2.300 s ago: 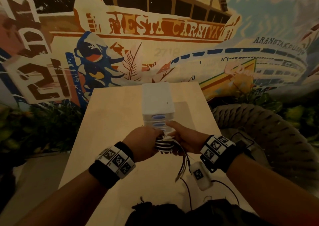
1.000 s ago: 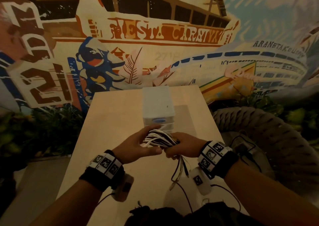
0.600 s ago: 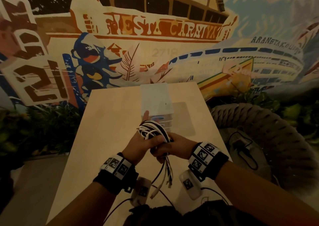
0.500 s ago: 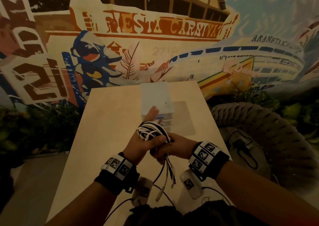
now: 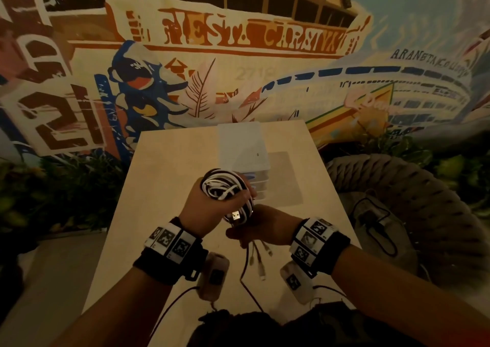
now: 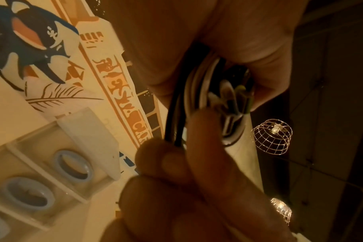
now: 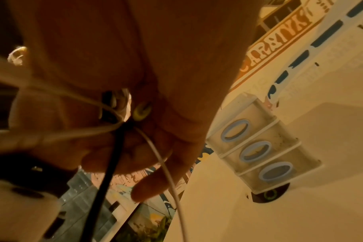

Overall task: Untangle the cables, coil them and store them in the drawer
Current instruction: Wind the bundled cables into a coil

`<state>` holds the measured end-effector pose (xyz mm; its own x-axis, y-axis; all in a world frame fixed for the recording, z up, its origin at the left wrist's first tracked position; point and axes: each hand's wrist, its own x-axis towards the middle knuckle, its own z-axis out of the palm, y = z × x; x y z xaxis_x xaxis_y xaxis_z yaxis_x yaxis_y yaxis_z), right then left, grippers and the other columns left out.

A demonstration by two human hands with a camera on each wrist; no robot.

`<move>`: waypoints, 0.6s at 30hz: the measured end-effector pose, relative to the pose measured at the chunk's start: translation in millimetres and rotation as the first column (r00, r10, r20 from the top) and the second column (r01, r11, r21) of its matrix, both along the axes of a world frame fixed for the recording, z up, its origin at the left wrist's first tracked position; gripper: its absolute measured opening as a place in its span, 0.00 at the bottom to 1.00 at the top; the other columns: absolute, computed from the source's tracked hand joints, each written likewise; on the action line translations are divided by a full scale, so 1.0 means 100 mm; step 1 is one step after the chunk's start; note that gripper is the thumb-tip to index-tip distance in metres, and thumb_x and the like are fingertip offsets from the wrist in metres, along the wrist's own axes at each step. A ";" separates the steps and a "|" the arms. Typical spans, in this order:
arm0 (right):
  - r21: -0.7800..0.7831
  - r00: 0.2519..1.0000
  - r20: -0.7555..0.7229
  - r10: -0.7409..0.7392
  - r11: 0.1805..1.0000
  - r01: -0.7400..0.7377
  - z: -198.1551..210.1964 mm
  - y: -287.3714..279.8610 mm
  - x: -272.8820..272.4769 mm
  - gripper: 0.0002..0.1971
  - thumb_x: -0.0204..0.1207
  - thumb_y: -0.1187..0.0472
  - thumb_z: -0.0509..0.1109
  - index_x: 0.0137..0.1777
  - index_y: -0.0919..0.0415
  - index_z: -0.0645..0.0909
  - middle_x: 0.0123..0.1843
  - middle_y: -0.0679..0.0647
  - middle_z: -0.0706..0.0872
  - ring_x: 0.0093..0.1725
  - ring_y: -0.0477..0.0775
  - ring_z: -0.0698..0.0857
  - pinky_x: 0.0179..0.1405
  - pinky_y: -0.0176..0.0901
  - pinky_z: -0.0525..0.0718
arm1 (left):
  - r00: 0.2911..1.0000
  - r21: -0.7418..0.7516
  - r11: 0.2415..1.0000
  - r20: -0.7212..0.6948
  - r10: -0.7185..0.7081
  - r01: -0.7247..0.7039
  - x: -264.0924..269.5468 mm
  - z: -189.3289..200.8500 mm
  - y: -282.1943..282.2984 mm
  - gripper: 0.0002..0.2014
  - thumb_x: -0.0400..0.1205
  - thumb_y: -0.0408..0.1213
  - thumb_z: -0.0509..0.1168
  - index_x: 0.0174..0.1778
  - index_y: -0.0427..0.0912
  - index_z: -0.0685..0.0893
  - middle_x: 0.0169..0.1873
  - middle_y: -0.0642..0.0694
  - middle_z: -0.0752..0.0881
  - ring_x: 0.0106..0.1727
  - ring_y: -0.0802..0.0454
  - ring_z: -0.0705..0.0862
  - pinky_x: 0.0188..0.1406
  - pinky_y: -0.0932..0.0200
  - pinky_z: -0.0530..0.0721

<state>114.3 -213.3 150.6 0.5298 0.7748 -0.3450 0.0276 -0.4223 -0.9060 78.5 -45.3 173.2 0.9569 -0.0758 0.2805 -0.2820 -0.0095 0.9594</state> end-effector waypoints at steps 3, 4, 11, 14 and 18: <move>-0.037 1.000 -0.018 0.006 0.999 -0.007 -0.07 -0.08 0.00 0.14 0.85 0.50 0.67 0.52 0.61 0.84 0.40 0.59 0.88 0.42 0.55 0.88 0.50 0.48 0.90 | 0.999 0.068 0.997 -0.015 0.041 -0.040 -0.02 0.02 0.06 0.07 0.77 0.32 0.74 0.42 0.30 0.88 0.40 0.37 0.91 0.47 0.38 0.91 0.56 0.44 0.88; -0.093 1.000 -0.004 0.027 0.995 -0.028 -0.09 -0.13 0.01 0.15 0.86 0.47 0.65 0.49 0.58 0.83 0.37 0.55 0.86 0.39 0.54 0.87 0.44 0.44 0.89 | 0.998 0.095 0.994 -0.022 0.050 -0.048 -0.02 0.03 0.09 0.07 0.76 0.34 0.74 0.42 0.33 0.89 0.39 0.40 0.91 0.47 0.40 0.91 0.55 0.47 0.88; -0.090 0.967 -0.217 -0.135 0.989 0.118 -0.20 -0.24 0.00 0.17 0.90 0.50 0.57 0.47 0.61 0.77 0.29 0.51 0.64 0.24 0.50 0.63 0.24 0.42 0.69 | 0.983 0.481 0.870 -0.180 -0.021 0.106 -0.03 0.10 0.13 0.11 0.77 0.31 0.76 0.32 0.47 0.85 0.25 0.45 0.85 0.28 0.51 0.83 0.33 0.55 0.85; -0.084 0.945 -0.280 -0.167 0.985 0.149 -0.21 -0.22 -0.02 0.15 0.90 0.56 0.57 0.45 0.61 0.78 0.27 0.49 0.63 0.24 0.49 0.60 0.24 0.40 0.62 | 0.984 0.733 0.660 -0.172 -0.057 0.166 0.01 0.07 0.06 0.07 0.74 0.45 0.77 0.36 0.49 0.87 0.31 0.51 0.87 0.34 0.52 0.85 0.38 0.49 0.86; -0.086 0.916 -0.326 -0.235 0.972 0.219 -0.19 -0.21 -0.05 0.17 0.89 0.61 0.59 0.36 0.58 0.77 0.25 0.49 0.66 0.22 0.49 0.63 0.24 0.38 0.66 | 0.990 0.916 0.375 -0.125 -0.067 0.141 0.02 0.12 -0.14 0.08 0.71 0.46 0.77 0.40 0.49 0.86 0.35 0.53 0.87 0.37 0.54 0.82 0.39 0.56 0.81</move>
